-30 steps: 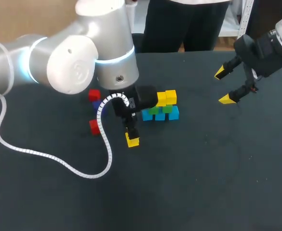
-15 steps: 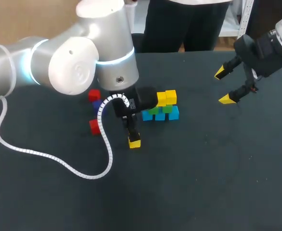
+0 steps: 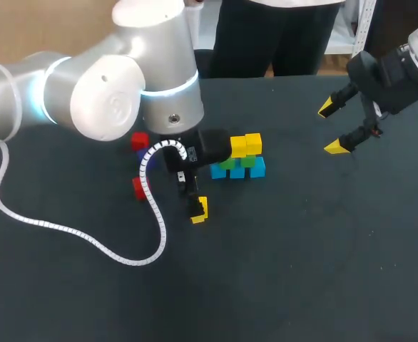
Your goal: Place the blue cubes, place green cubes on the blue cubes, place the yellow cubes on the green cubes, then place the red cubes on the yellow cubes, and place purple cube on the red cubes.
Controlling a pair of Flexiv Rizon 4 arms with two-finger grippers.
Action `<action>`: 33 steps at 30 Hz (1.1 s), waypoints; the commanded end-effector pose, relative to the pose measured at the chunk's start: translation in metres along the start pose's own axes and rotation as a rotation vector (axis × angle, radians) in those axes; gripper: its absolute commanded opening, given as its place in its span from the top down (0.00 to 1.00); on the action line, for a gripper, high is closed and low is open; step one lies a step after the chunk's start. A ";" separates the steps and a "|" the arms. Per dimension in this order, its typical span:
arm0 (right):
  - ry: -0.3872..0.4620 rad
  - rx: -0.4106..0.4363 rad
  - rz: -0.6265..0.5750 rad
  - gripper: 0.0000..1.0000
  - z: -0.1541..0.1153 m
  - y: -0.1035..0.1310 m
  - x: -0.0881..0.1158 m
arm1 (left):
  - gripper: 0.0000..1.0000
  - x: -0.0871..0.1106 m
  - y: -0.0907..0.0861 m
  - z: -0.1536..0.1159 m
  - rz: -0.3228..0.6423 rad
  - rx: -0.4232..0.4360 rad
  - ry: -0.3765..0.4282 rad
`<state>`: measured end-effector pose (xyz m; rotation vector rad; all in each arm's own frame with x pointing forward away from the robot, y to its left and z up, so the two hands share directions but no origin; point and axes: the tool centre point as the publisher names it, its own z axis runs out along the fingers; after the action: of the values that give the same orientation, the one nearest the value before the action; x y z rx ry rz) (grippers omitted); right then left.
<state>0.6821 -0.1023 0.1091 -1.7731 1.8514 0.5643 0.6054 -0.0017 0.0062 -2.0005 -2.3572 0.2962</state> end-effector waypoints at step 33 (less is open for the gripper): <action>-0.002 0.002 -0.001 0.00 0.000 0.001 0.000 | 0.00 -0.005 0.008 0.007 0.046 0.021 0.069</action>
<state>0.6821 -0.1023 0.1091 -1.7731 1.8514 0.5644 0.6075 -0.0039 0.0005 -2.0312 -2.2718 0.2464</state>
